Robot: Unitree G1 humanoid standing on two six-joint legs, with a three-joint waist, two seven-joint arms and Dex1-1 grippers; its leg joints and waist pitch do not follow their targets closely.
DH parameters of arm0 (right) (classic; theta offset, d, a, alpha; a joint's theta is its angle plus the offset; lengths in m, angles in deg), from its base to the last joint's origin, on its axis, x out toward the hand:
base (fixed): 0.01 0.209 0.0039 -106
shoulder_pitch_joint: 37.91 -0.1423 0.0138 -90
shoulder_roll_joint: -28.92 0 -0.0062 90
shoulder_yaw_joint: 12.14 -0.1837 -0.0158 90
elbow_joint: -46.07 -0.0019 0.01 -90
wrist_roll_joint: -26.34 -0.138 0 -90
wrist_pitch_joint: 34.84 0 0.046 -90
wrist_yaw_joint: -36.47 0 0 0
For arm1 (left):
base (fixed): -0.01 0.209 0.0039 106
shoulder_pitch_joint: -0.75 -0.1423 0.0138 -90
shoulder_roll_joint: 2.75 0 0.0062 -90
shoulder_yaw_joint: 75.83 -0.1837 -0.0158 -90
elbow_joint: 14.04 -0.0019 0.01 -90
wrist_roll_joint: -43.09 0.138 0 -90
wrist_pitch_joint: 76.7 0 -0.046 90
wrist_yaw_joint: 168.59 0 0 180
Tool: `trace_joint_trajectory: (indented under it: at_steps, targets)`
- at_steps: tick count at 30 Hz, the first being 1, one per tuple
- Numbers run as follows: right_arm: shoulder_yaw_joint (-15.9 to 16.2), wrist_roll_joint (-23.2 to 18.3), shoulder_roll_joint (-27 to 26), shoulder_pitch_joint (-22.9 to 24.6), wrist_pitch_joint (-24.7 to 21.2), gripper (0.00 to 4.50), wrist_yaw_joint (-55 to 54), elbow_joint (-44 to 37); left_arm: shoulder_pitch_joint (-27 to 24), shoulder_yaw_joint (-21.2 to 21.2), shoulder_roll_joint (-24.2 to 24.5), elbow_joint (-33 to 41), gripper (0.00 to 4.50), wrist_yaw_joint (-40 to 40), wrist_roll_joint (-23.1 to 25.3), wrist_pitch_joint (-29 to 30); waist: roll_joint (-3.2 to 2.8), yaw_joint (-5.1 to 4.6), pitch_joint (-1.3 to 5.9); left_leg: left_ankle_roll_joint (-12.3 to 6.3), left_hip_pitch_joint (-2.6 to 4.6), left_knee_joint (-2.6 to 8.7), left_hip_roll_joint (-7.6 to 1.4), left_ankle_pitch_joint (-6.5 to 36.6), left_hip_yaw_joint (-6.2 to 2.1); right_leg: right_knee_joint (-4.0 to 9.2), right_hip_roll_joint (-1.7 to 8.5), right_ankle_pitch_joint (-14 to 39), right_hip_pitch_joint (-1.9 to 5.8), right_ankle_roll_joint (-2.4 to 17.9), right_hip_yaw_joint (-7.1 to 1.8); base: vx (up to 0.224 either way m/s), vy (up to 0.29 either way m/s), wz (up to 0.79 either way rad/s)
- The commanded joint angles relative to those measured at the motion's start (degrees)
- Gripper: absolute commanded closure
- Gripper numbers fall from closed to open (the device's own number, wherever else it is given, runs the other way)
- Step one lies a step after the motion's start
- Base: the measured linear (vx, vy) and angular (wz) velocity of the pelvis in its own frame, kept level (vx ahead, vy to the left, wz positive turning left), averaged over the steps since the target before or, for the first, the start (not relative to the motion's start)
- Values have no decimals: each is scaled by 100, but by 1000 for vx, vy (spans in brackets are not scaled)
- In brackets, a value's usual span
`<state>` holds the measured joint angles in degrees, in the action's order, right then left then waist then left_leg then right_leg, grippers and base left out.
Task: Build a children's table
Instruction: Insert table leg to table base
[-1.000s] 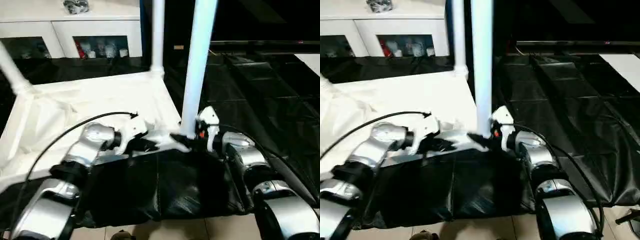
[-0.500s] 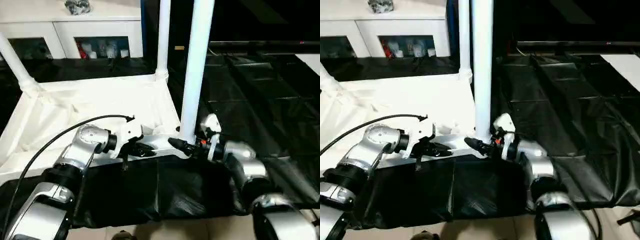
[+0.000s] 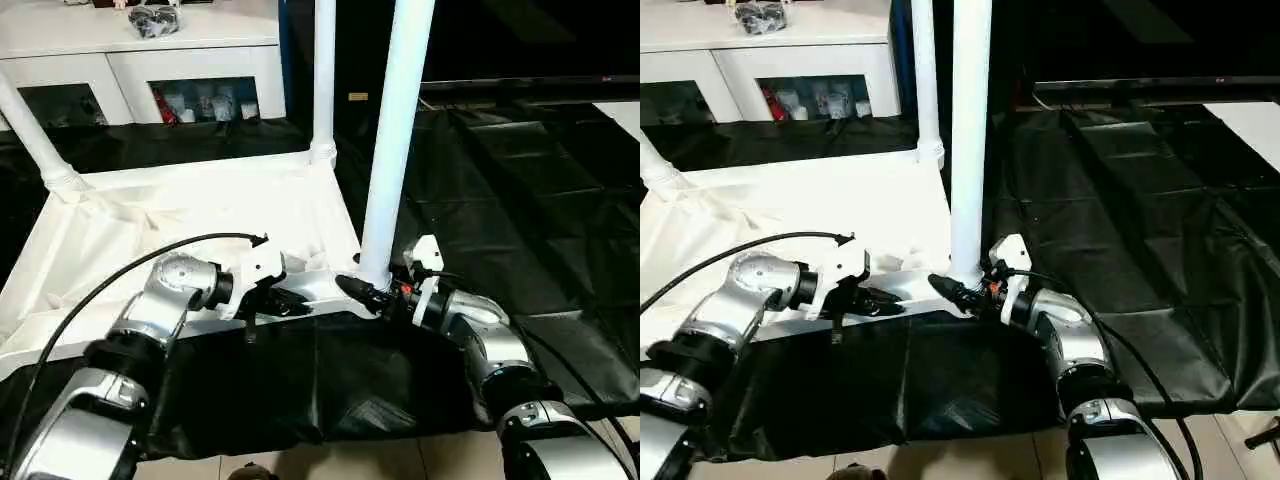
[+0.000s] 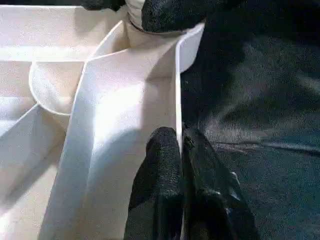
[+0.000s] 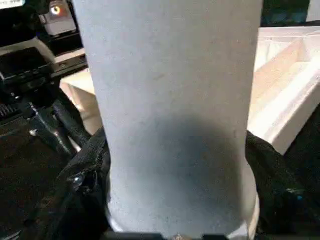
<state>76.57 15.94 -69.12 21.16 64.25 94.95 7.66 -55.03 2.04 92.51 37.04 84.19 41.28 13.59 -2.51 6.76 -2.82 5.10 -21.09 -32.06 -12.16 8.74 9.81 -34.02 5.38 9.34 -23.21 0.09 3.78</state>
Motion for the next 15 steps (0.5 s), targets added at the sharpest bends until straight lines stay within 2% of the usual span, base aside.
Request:
trace_joint_trajectory:
  at_steps: [1, 2, 3, 4, 6, 9, 11, 13, 15]
  targets:
    - [143, 248, 16, 198, -225, 165, -161, 236, 130, 158, -91, 400, 393, 173, -364, 64, -25, 10, 351, -96, 92, 405, -109, 2247, 27, 430, 265, 1957, 220, 1393, -183, 0, 0, 0]
    - [170, 239, 18, 197, -238, 165, -106, 163, 202, 462, -135, 615, 372, 347, -850, 473, -4, 2, 330, -75, 77, 408, -102, 2312, 30, 418, 261, 2047, 228, 1413, -181, 0, 0, 0]
    - [194, 245, 22, 196, -228, 165, -70, 139, 264, 574, -146, 704, 372, 469, -1071, 713, 57, 3, 335, -98, 73, 406, -97, 2313, 36, 434, 260, 2115, 230, 1386, -176, 0, 0, 0]
    - [222, 242, 23, 200, -224, 165, -29, 113, 338, 639, -162, 764, 360, 590, -1241, 910, 41, 2, 331, -115, 80, 401, -85, 2309, 35, 438, 255, 2264, 217, 1331, -176, 0, 0, 0]
    - [264, 244, 25, 200, -232, 165, 37, 78, 501, 700, -266, 771, 352, 690, -1438, 1170, 46, -10, 326, -140, 78, 397, -74, 2235, 38, 454, 244, 2363, 217, 1257, -177, 0, 0, 0]
    - [312, 256, 34, 198, -241, 165, 69, 52, 775, 751, -570, 637, 324, 600, -1583, 1304, 60, -6, 340, -188, 60, 387, -72, 2005, 41, 448, 241, 2196, 238, 1241, -180, 0, 0, 0]
    - [340, 284, 46, 185, -232, 165, 72, 68, 964, 787, -770, 411, 311, 378, -1565, 1231, 51, -19, 349, -229, 27, 377, -65, 1843, 42, 431, 230, 1940, 262, 1277, -178, 0, 0, 0]
    - [378, 300, 57, 188, -227, 165, 79, 60, 1113, 777, -908, 160, 302, 60, -1431, 1066, 47, -28, 369, -285, 25, 354, -50, 1748, 46, 412, 215, 1690, 282, 1313, -169, 0, 0, 0]
    - [394, 302, 62, 193, -225, 166, 83, 45, 1185, 808, -975, 52, 288, -50, -1442, 1079, 55, -34, 368, -318, 16, 347, -39, 1705, 48, 422, 217, 1682, 294, 1299, -163, 0, 0, 0]
